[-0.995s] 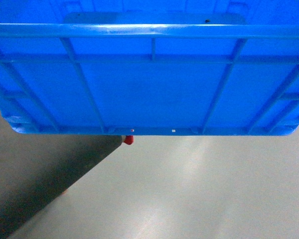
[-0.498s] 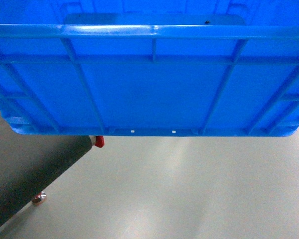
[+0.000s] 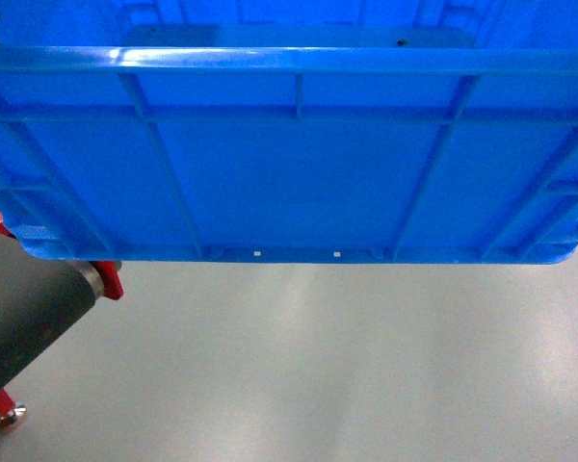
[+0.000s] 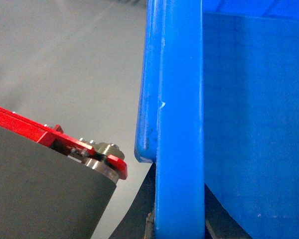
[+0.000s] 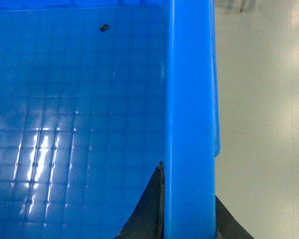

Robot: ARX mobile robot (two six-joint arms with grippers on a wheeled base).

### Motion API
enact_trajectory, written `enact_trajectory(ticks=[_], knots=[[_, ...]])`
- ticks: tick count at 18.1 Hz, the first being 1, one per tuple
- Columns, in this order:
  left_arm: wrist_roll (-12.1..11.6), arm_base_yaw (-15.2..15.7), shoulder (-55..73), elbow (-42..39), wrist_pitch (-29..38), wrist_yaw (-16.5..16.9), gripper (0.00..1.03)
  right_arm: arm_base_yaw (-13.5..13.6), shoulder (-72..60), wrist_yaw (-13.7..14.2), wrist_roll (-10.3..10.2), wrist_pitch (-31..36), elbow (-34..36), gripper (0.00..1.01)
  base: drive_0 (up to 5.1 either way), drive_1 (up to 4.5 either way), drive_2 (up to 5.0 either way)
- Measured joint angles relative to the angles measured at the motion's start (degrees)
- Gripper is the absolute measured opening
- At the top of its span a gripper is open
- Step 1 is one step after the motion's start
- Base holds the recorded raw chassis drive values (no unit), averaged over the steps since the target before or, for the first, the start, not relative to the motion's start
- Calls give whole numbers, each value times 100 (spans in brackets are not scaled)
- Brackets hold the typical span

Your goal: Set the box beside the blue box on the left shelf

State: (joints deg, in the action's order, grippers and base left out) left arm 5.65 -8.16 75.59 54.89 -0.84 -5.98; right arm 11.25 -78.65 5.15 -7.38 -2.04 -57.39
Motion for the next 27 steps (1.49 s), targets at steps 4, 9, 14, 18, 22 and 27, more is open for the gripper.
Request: enact_trajectory(ticks=[4, 9, 14, 18, 22, 27], knots=[[-2, 0, 0, 0, -2, 0, 7, -2, 0, 0, 0, 2, 0, 8, -153, -153, -153], [0, 0, 0, 0, -2, 0, 7, 0, 0, 0, 0, 0, 0, 8, -155, -155, -155], [0, 0, 0, 0, -2, 0, 7, 0, 0, 0, 0, 0, 0, 8, -155, -155, -155], [-2, 0, 0, 0, -9, 0, 7, -2, 0, 0, 0, -4, 0, 8, -154, -154, -154], [15, -17, -11, 0, 24, 4, 7, -2, 39, 24, 15, 13, 0, 8, -55, 376, -486], [17, -17, -11, 0, 2, 0, 7, 0, 37, 17, 17, 4, 0, 8, 11, 441, -419]])
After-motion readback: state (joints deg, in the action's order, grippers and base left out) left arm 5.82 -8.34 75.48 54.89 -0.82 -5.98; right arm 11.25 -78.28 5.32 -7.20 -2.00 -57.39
